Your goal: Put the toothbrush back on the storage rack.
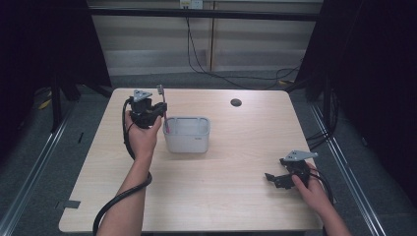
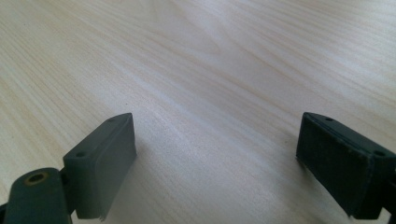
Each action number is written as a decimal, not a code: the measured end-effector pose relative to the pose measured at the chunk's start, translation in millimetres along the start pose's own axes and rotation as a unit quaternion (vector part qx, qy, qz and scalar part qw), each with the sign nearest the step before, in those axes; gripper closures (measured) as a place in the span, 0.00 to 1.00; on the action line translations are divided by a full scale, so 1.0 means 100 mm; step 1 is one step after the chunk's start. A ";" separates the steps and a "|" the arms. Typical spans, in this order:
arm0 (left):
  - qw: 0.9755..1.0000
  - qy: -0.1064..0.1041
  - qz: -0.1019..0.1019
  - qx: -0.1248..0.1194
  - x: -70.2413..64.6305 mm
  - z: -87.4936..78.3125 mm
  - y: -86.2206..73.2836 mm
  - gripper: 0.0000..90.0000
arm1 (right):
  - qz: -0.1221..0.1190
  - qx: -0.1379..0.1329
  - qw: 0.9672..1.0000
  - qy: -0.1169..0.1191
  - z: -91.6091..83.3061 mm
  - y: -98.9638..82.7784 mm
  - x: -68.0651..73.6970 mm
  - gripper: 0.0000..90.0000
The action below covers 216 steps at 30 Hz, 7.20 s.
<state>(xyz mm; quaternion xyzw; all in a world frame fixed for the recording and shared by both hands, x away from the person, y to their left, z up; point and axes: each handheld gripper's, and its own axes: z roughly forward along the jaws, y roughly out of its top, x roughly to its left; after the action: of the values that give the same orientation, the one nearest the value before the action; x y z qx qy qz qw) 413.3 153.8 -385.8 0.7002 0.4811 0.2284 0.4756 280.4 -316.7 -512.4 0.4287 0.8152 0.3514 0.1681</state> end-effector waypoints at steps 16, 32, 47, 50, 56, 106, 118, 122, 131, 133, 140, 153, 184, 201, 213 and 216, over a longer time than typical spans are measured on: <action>1.000 -0.002 0.017 0.000 -0.02 -0.04 -0.06 0.89 | 0.000 0.000 1.000 0.000 0.00 0.00 0.00 0.13; 1.000 -0.008 0.025 0.002 -0.06 -0.06 -0.19 0.89 | 0.000 0.000 1.000 0.000 0.00 0.00 0.00 0.13; 0.999 -0.015 0.029 0.010 -0.11 -0.04 -0.34 0.89 | 0.000 0.000 1.000 0.000 0.00 0.00 0.00 0.13; 0.999 -0.016 0.027 0.010 -0.11 -0.05 -0.36 0.89 | 0.000 0.000 1.000 0.000 0.00 0.00 0.00 0.13; 0.999 -0.018 0.029 0.011 -0.10 -0.07 -0.39 0.89 | 0.000 0.000 1.000 0.000 0.00 0.00 0.00 0.13; 0.997 -0.039 0.058 0.023 -0.20 -0.14 -0.53 0.85 | 0.000 0.000 1.000 0.000 0.00 0.00 0.00 0.13; 0.998 -0.032 0.051 0.017 -0.14 -0.22 -0.49 0.81 | 0.000 0.000 1.000 0.000 0.00 0.00 0.00 0.13; 0.998 -0.029 0.053 0.015 -0.12 -0.25 -0.47 0.80 | 0.001 0.000 1.000 0.000 0.00 0.00 0.00 0.13; 0.998 -0.035 0.050 0.004 -0.09 -0.32 -0.45 0.69 | 0.000 0.000 1.000 0.000 0.00 0.00 0.00 0.13; 0.998 -0.036 0.048 0.004 -0.08 -0.32 -0.45 0.64 | 0.001 0.000 1.000 0.000 0.00 0.00 0.00 0.13; 0.998 -0.046 0.038 0.004 -0.03 -0.35 -0.48 0.50 | 0.000 0.000 1.000 0.000 0.00 0.00 0.00 0.13; 0.997 -0.063 0.046 0.017 0.05 -0.43 -0.55 0.35 | 0.001 0.000 1.000 0.000 0.00 0.00 0.00 0.13; 0.994 -0.091 0.048 0.026 0.17 -0.54 -0.82 0.26 | 0.001 0.000 1.000 0.000 0.00 0.00 0.00 0.13; 0.994 -0.090 0.042 0.038 0.25 -0.56 -0.99 0.26 | 0.000 0.000 1.000 0.000 0.00 0.00 0.00 0.13; 0.994 -0.094 0.036 0.045 0.31 -0.57 -1.06 0.26 | 0.000 0.000 1.000 0.000 0.00 0.00 0.00 0.13; 0.993 -0.095 0.039 0.052 0.32 -0.56 -1.08 0.26 | 0.000 0.000 1.000 0.000 0.00 0.00 0.00 0.13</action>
<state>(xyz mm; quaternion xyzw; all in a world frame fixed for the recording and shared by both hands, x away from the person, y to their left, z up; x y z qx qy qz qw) 334.1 216.4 -461.2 0.7602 0.4177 0.1542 0.4731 280.4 -316.7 -512.4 0.4290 0.8150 0.3515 0.1677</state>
